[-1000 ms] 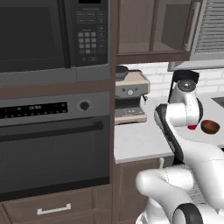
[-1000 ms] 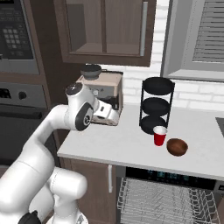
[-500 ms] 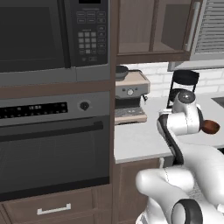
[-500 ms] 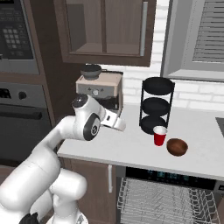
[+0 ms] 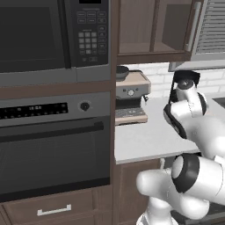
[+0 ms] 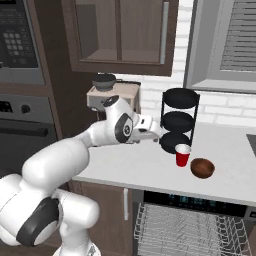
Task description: Pick up the cup and bowl from the counter, place them in the dishwasher, and close the dishwasher door.
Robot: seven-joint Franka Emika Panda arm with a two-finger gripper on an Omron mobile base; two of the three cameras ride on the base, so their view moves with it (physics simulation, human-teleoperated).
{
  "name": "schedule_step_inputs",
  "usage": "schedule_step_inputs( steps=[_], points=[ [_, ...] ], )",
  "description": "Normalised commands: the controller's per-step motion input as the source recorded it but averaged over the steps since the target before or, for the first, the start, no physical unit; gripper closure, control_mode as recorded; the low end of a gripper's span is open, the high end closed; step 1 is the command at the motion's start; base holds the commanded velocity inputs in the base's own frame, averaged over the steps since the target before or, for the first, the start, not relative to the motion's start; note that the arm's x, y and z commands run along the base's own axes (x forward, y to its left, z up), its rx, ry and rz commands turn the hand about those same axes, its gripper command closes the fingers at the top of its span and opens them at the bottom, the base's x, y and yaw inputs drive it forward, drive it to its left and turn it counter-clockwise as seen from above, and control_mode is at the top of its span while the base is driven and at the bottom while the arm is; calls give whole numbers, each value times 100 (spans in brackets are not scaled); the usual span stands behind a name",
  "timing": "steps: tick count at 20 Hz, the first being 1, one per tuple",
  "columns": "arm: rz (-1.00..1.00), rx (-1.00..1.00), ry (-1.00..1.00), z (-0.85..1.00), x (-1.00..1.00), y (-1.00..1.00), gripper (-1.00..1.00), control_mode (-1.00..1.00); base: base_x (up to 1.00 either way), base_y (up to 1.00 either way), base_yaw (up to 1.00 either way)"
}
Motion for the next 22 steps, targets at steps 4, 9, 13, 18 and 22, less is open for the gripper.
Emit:
schedule_step_inputs(
  steps=[4,9,13,18,22],
  points=[
    [5,11,1,0,15,-33,-100,-100,0,0,0],
    [11,8,2,-10,32,-24,-100,-100,0,0,0],
    [5,0,15,-29,34,-2,-100,-100,0,0,0],
    [6,0,13,-29,37,-4,-100,-100,0,0,0],
    [3,2,14,-44,27,-32,-100,-100,0,0,0]
  ],
)
